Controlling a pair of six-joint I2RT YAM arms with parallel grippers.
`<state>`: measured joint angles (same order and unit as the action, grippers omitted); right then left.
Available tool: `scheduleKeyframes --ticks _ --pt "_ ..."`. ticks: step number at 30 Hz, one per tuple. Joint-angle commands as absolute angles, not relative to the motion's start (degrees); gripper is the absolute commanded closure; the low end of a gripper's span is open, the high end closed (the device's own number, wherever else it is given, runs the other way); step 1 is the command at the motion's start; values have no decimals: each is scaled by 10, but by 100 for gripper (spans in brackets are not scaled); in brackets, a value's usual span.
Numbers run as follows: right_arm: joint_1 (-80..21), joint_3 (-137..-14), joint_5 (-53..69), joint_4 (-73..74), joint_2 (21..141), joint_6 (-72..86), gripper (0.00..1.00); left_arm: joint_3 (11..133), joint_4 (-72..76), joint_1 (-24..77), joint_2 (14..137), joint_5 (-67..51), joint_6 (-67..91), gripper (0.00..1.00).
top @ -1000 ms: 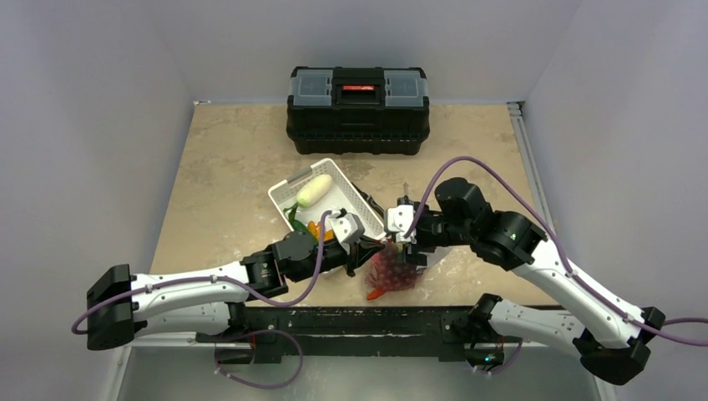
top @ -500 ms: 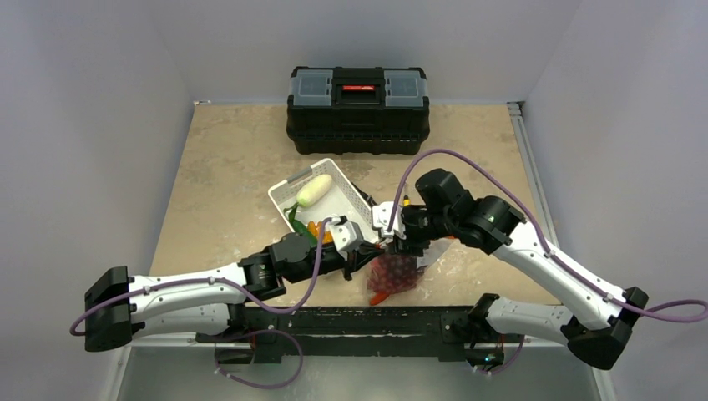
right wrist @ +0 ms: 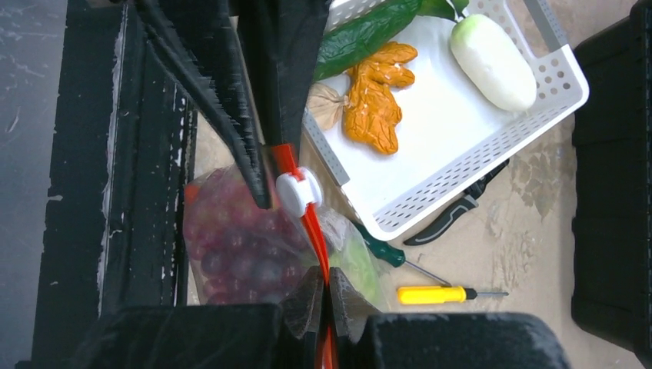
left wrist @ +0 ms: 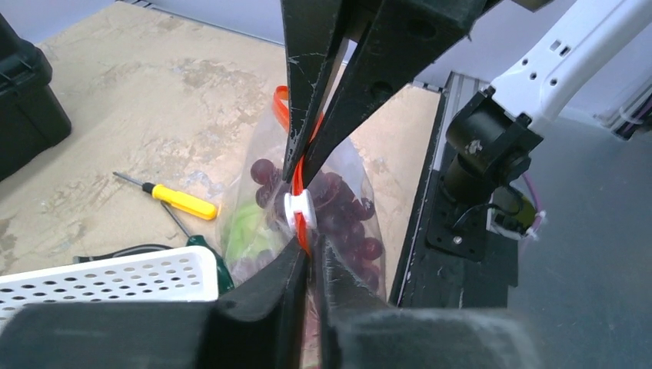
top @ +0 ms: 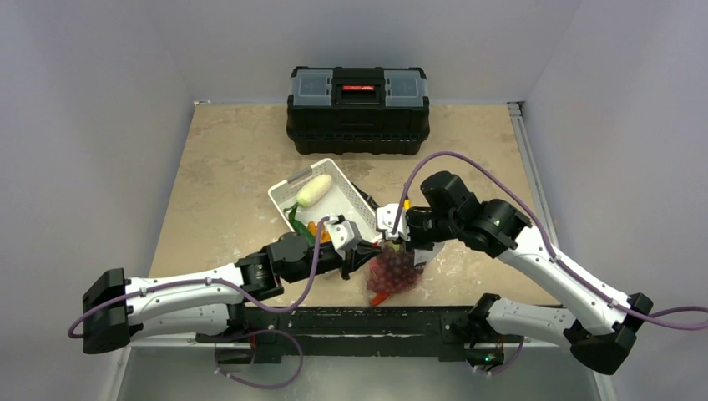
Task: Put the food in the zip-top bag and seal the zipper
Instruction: Zip the zipper food storage bag at the center of the board.
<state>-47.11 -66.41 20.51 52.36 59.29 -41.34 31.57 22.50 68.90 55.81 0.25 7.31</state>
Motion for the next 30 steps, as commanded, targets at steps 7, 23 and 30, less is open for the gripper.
scheduleKeyframes --ticks 7,23,30 --pt "-467 -685 215 511 587 -405 100 450 57 672 529 -19 164 25" --pt "-467 -678 244 495 562 -393 98 468 45 647 598 -69 164 62" --pt "-467 -669 247 506 562 -383 64 452 63 649 591 -25 123 95"
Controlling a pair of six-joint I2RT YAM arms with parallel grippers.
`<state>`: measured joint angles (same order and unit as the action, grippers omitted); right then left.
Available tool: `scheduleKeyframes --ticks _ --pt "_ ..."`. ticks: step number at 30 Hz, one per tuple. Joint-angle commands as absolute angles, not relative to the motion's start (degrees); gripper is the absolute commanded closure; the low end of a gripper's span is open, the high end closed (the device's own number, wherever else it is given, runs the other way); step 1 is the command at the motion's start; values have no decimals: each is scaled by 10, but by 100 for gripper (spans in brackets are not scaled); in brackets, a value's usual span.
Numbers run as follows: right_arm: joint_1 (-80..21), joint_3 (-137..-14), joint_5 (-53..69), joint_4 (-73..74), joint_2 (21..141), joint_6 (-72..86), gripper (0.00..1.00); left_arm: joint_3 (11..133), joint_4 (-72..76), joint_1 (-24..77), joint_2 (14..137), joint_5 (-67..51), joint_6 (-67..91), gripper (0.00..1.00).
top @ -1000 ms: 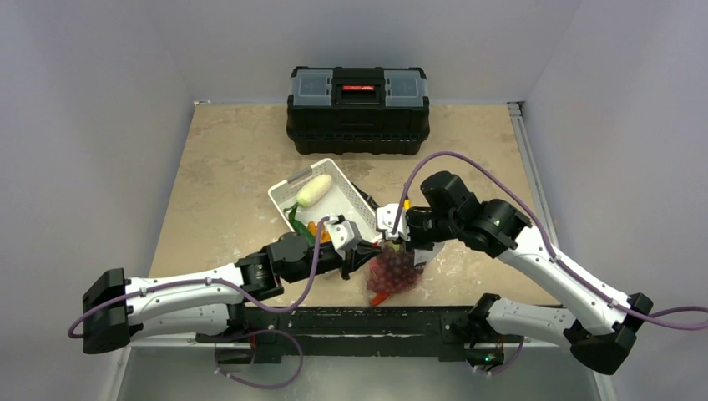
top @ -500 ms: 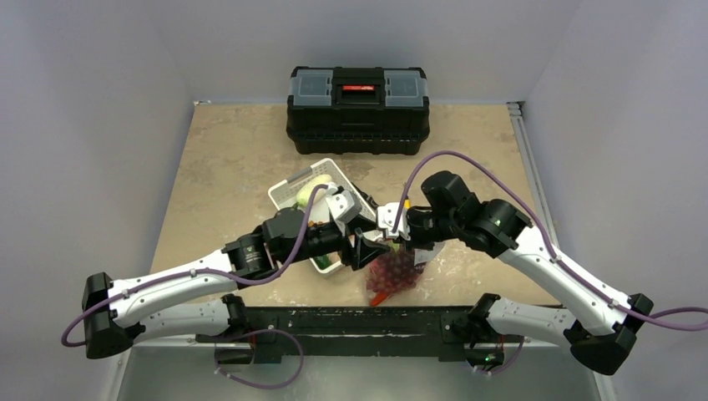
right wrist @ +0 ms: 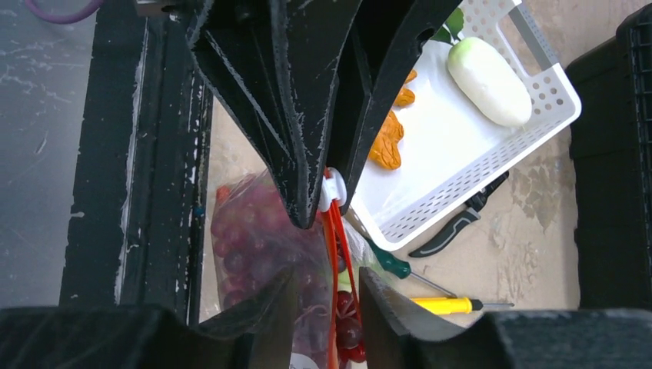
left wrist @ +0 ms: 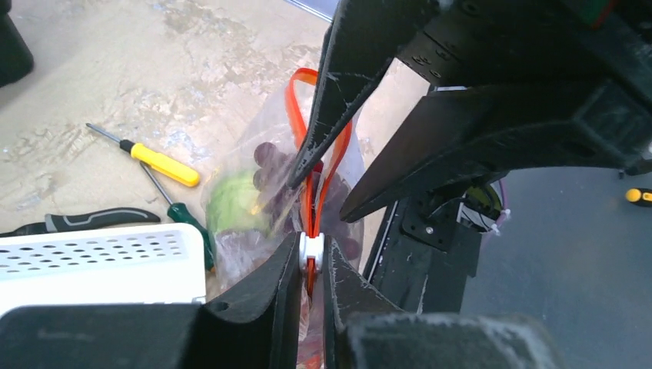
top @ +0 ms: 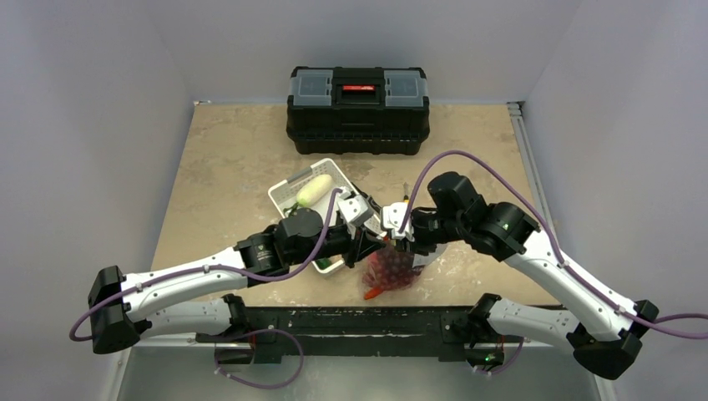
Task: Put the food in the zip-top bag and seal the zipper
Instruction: Zip the zipper food storage bag at the center of the board.
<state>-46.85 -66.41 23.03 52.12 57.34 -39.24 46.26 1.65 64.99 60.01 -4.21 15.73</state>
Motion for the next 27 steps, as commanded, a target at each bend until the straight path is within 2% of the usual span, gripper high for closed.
scheduleKeyframes --ticks 1,5,10,21,27 --pt "-467 -667 245 508 560 -380 57 444 73 650 588 -32 112 96" --pt "-467 -656 237 515 557 -374 44 410 130 650 575 -88 39 99" --pt "-467 -660 244 514 570 -368 42 349 220 650 564 -123 -63 99" --pt "-467 -673 244 524 600 -375 47 346 241 650 562 -133 -134 100" --pt "-467 -670 201 507 596 -374 60 341 220 650 542 -141 -158 100"
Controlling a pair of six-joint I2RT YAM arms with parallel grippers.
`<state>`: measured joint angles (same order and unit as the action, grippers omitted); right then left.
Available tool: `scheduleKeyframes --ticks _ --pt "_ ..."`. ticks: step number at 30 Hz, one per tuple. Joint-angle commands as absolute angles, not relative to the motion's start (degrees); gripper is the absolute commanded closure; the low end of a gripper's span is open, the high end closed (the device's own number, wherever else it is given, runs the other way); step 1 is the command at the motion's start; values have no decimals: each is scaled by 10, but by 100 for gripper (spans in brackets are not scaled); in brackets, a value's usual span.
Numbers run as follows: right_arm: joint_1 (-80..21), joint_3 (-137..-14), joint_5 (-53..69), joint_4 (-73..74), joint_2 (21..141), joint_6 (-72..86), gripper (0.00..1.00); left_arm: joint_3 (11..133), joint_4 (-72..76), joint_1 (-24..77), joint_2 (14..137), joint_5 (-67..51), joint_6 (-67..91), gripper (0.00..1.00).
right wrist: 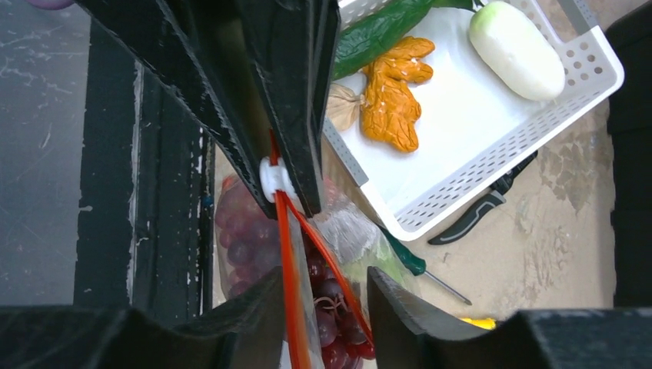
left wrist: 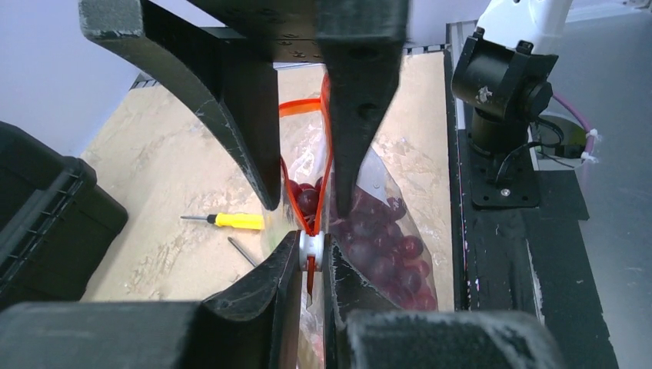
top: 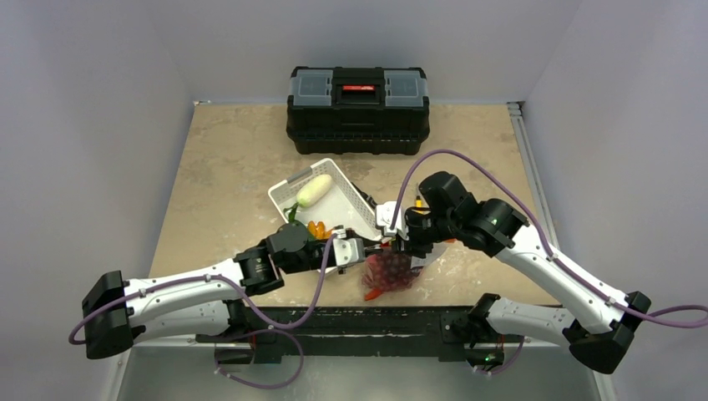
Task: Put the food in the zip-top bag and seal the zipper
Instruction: Zip the zipper food storage bag at the center of the board.
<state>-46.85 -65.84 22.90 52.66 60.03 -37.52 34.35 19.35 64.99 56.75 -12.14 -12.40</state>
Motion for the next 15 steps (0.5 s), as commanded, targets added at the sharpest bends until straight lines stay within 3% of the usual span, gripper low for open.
scheduleKeyframes --ticks 1,6,10,12,15 --pt "-467 -669 199 503 595 -373 63 342 215 650 540 -142 -163 99" --pt "-467 -671 213 493 597 -360 71 355 188 649 535 -151 -161 99" --pt "-467 -678 236 492 598 -356 90 388 143 648 546 -158 -79 94" --pt "-467 -678 236 493 598 -354 100 393 142 645 551 -155 -14 78" --pt "-467 -675 229 492 597 -354 100 411 111 640 554 -130 79 49"
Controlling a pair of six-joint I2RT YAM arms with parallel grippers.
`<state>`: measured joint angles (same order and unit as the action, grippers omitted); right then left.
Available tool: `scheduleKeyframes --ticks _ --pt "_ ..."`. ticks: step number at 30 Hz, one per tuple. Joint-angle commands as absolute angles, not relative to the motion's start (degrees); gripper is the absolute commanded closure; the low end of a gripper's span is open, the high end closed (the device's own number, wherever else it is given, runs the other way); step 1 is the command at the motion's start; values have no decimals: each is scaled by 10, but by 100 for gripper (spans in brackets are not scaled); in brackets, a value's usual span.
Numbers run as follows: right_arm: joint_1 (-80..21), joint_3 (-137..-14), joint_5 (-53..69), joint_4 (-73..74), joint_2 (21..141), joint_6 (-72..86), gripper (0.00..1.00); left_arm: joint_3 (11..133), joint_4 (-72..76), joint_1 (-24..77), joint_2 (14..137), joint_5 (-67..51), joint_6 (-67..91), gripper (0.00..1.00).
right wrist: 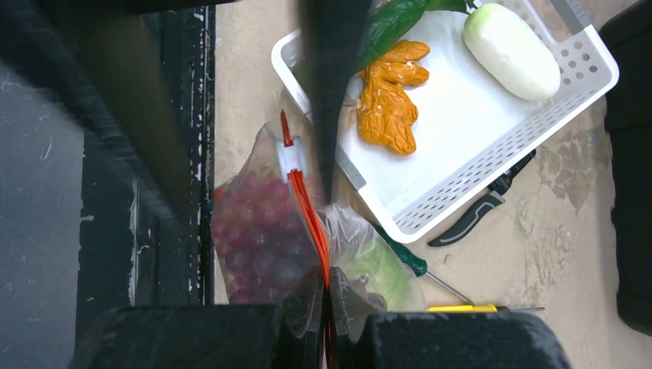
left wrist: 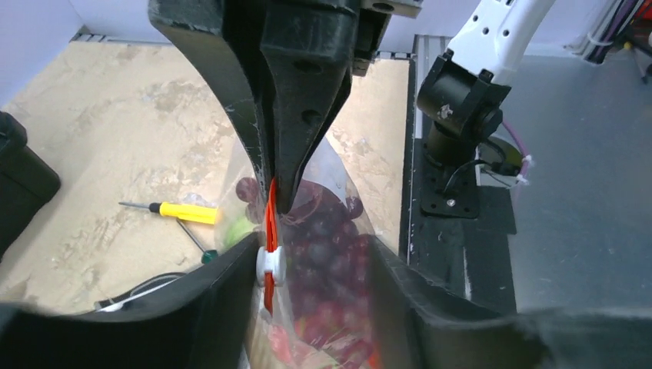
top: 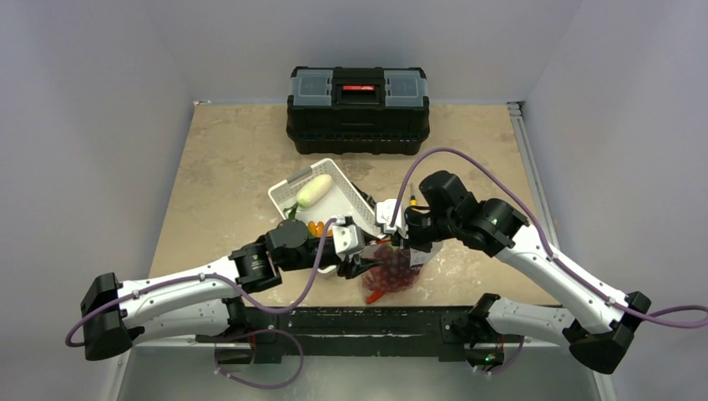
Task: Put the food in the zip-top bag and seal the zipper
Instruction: Zip the zipper food storage bag at the center of the board.
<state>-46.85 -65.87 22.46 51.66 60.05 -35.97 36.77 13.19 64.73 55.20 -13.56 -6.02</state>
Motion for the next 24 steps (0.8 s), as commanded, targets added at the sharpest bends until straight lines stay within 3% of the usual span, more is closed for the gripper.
scheduleKeyframes --ticks 1,2,3,8,15,19,22,24 --pt "-467 -674 229 491 595 -354 100 420 95 636 554 -126 107 30" --pt "-467 -673 230 491 594 -355 100 430 78 632 554 -117 135 17" --pt "-467 -672 230 490 592 -355 100 444 56 630 554 -106 163 11" --pt "-467 -672 226 489 589 -356 100 498 -33 625 548 -90 220 10" --pt "-467 -672 221 487 584 -362 100 569 -179 611 546 -86 213 30" --pt "-467 -669 222 481 583 -362 100 585 -207 612 551 -110 154 36" --pt "-467 -668 226 478 584 -361 100 596 -209 619 562 -118 83 52" --pt "-467 -668 227 477 585 -360 100 584 -184 648 560 -80 32 54"
